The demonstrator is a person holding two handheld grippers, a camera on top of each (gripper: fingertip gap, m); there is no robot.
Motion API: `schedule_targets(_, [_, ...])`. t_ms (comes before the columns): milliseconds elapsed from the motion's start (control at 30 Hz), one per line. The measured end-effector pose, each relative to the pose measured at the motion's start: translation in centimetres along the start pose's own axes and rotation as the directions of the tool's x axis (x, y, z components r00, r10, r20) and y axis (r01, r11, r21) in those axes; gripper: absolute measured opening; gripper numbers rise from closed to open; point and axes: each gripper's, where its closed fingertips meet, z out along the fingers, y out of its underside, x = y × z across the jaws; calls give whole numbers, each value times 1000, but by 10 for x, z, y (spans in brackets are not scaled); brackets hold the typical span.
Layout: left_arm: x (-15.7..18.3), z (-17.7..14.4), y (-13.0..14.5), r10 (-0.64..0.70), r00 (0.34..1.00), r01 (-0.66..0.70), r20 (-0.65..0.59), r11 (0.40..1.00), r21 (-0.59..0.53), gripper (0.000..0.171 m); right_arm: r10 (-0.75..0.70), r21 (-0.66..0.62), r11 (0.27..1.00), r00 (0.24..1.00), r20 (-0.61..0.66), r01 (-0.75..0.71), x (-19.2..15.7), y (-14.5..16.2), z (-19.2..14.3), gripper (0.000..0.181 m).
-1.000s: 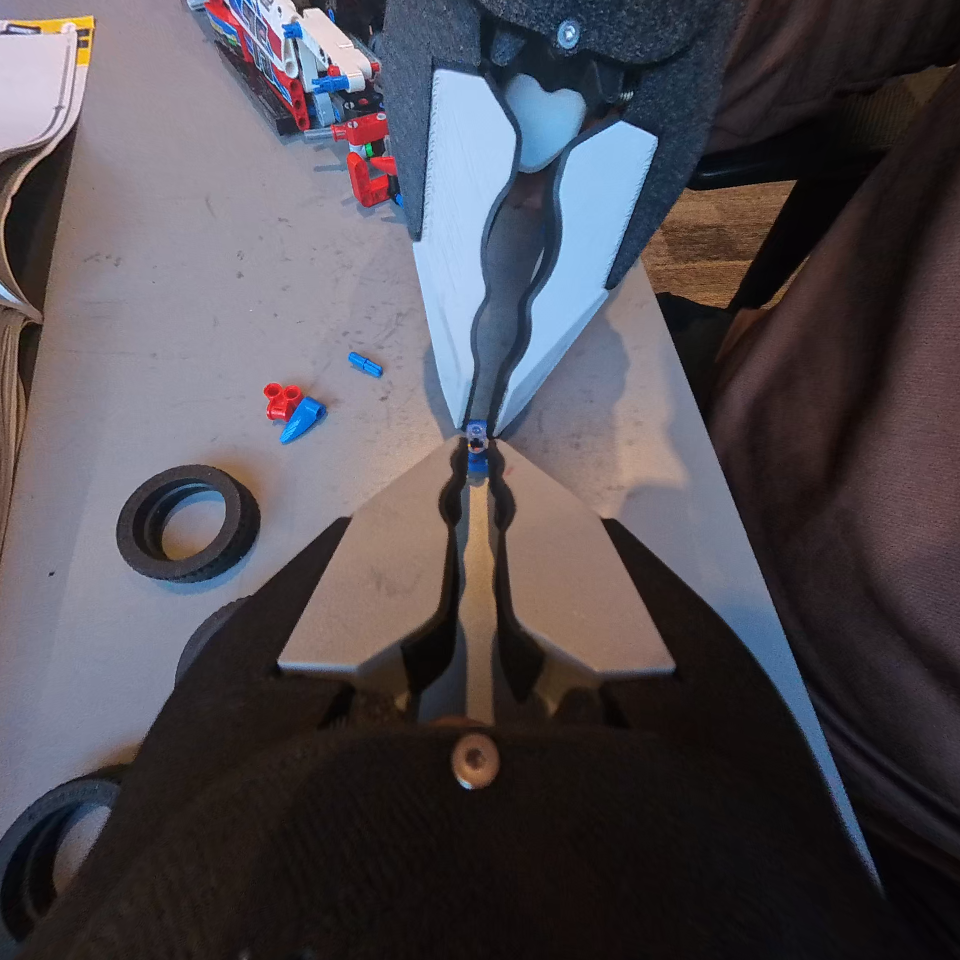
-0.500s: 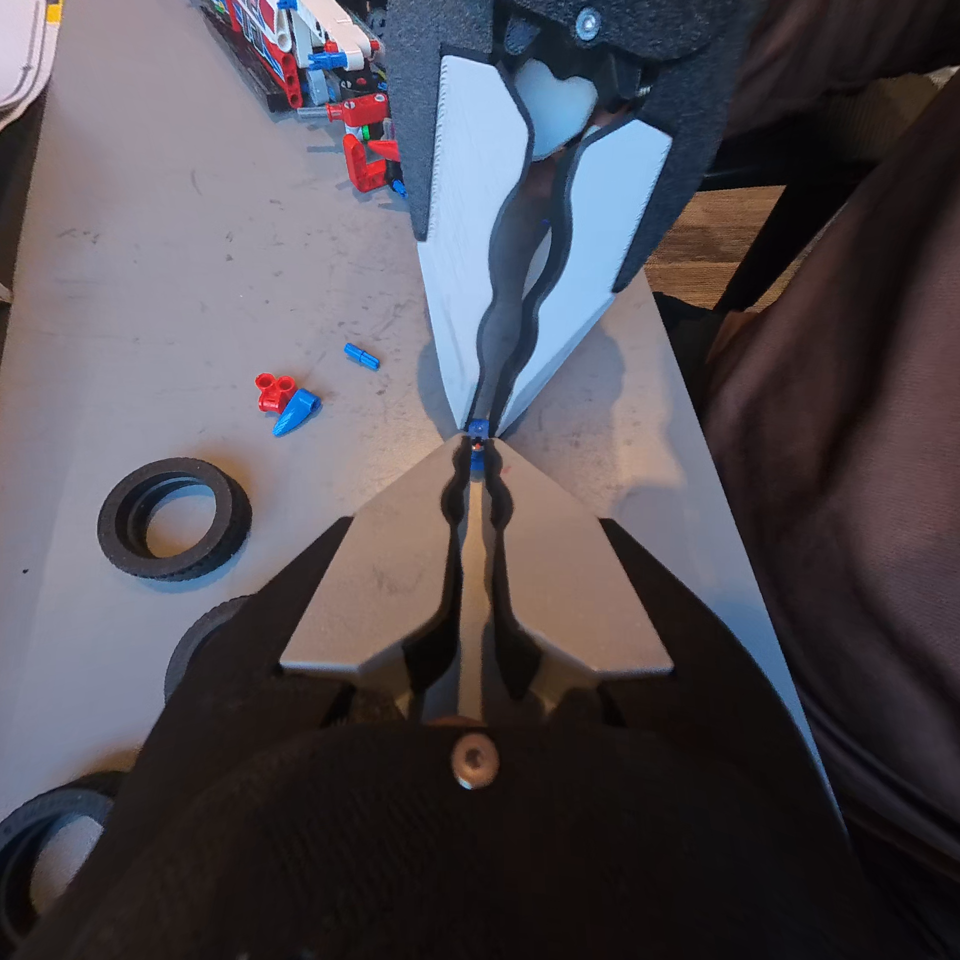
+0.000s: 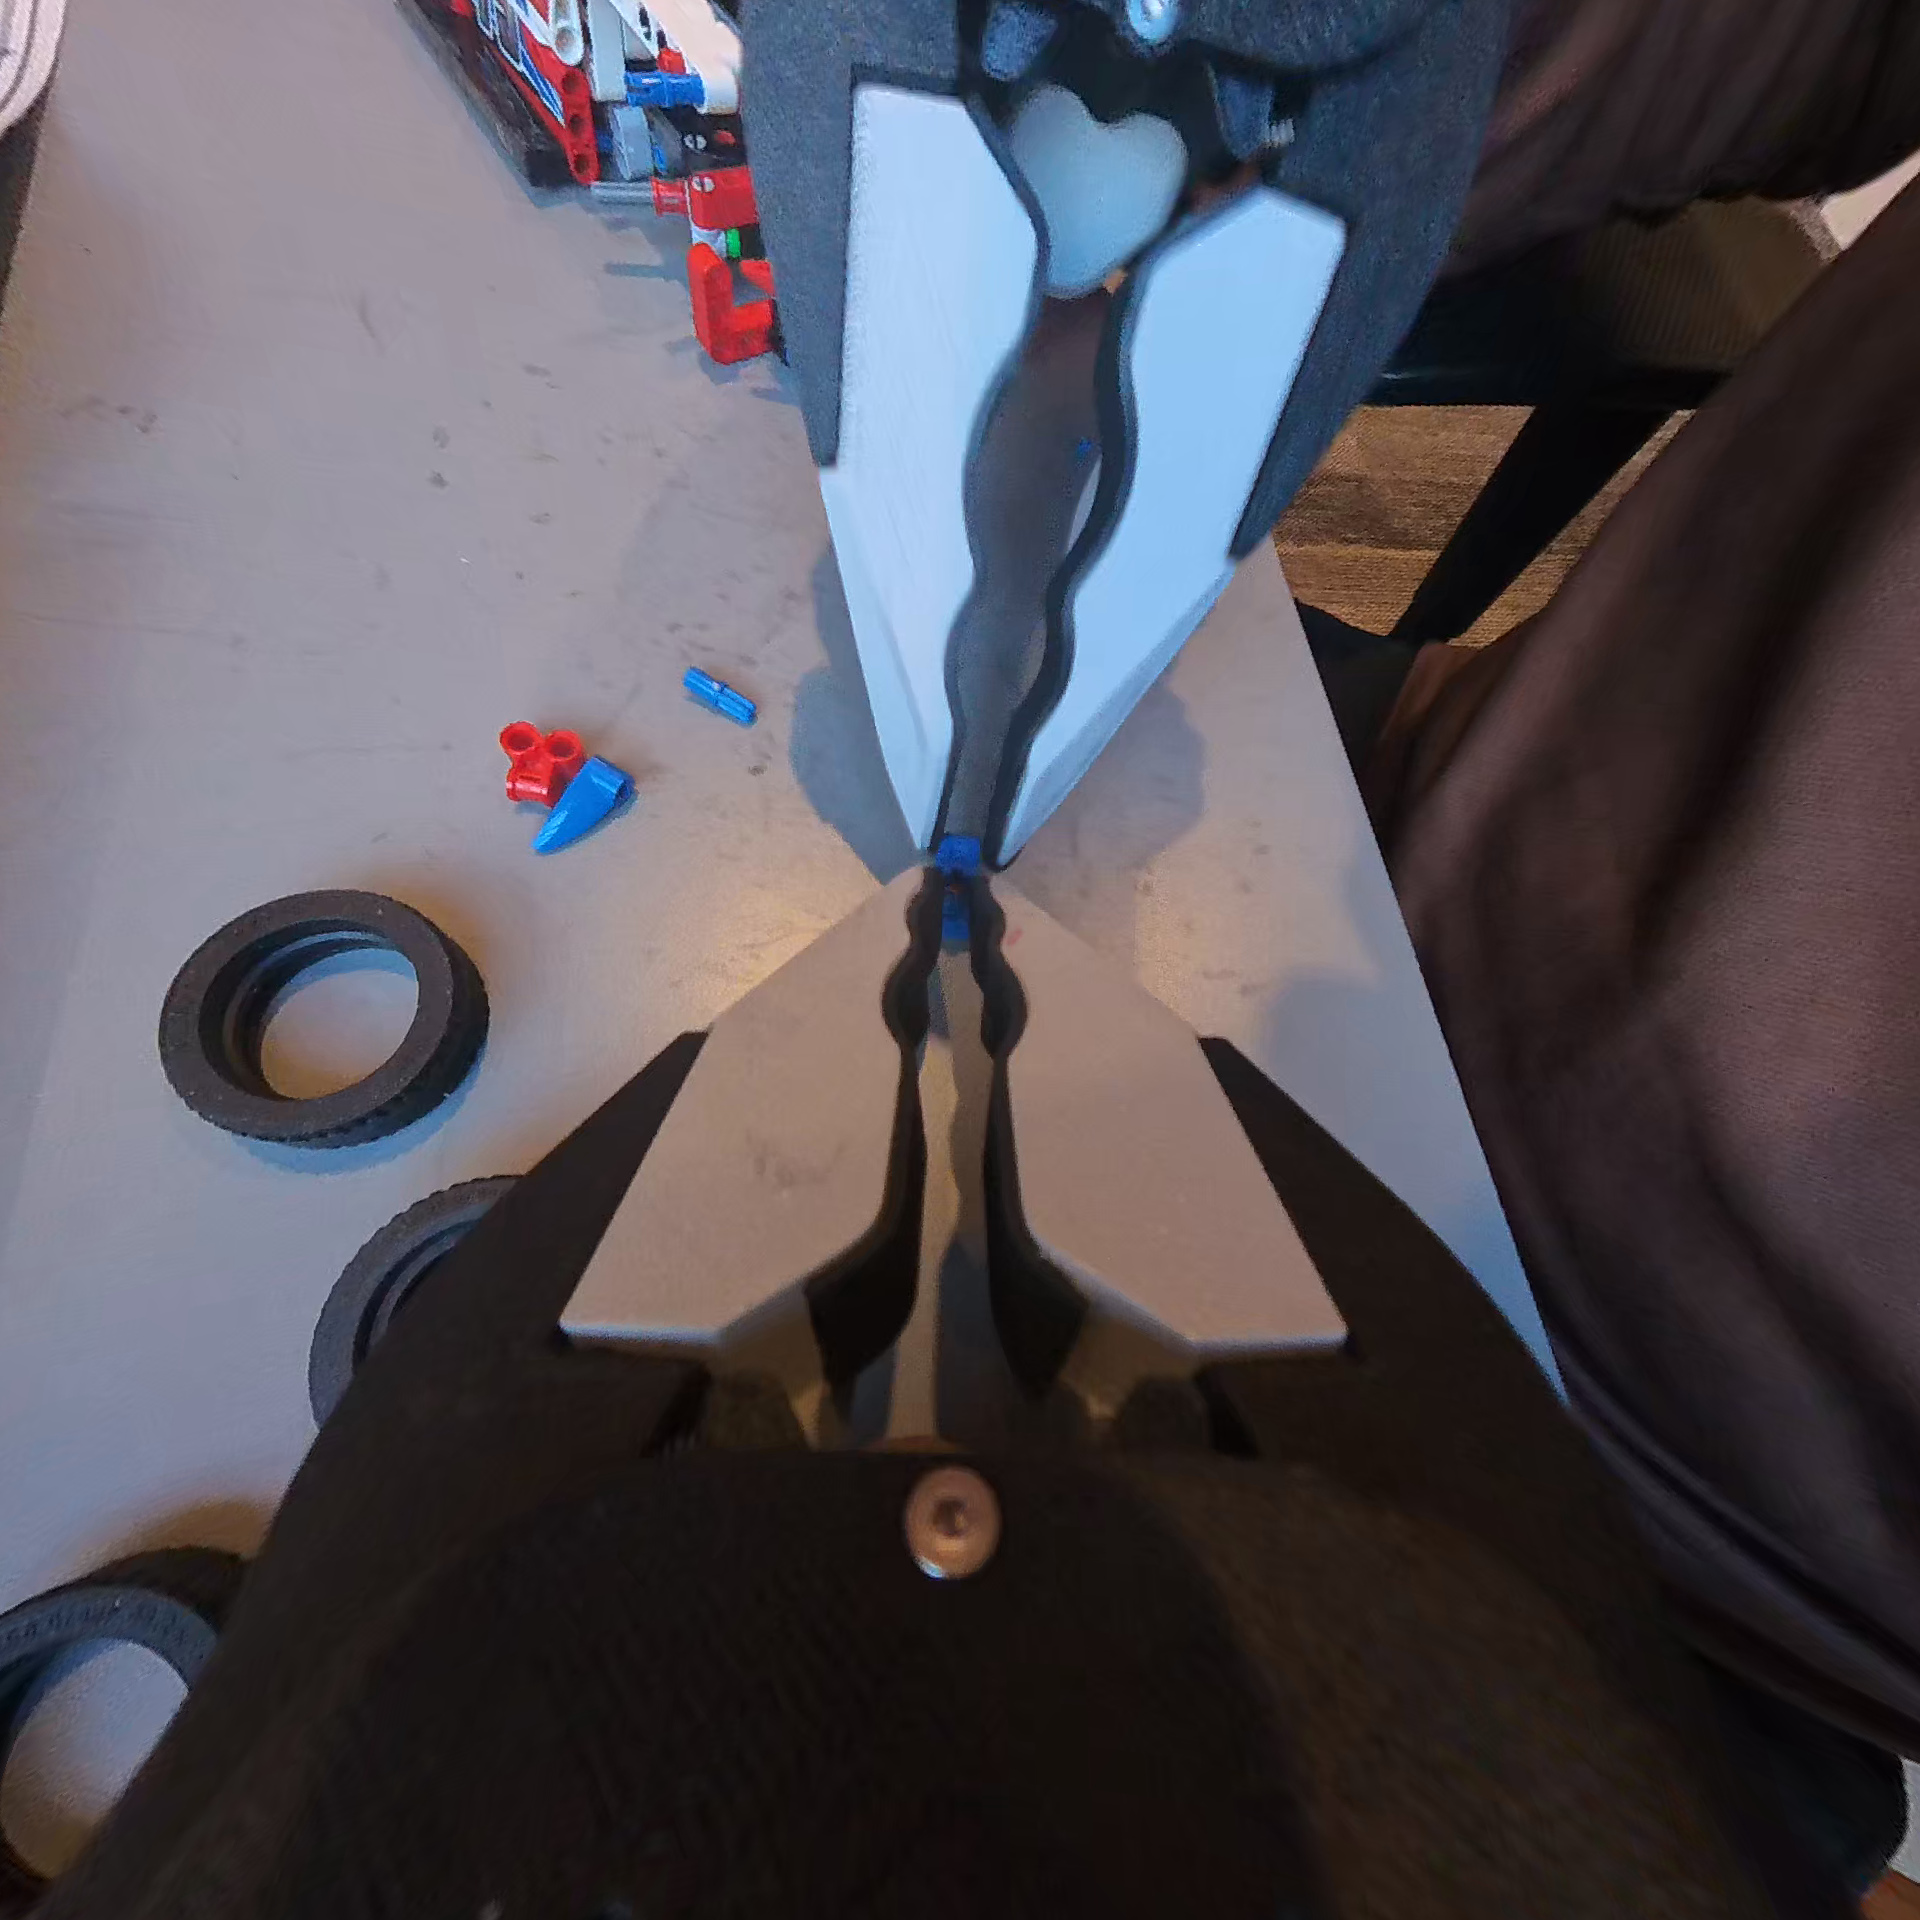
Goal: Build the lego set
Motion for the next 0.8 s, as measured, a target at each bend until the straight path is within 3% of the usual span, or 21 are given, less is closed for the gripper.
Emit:
schedule_targets(33, [0,0,0,5,1000,-5,5,1000,0,2,31,33,999,999,12,-31,0,-3,-3,9])
schedule_targets(167, [0,0,0,7,1000,-7,9,1000,1,2,84,127,988,996,39,-88,0,-16,-13,0])
schedule_targets(533, [0,0,0,14,1000,-14,13,1000,-1,2,-116,-51,992,993,-35,114,1,-6,1,0])
schedule_targets(800, [1,-1,2,3,1000,-3,-1,1000,-8,2,-146,-148,979,989,-10,143,-1,-6,2,0])
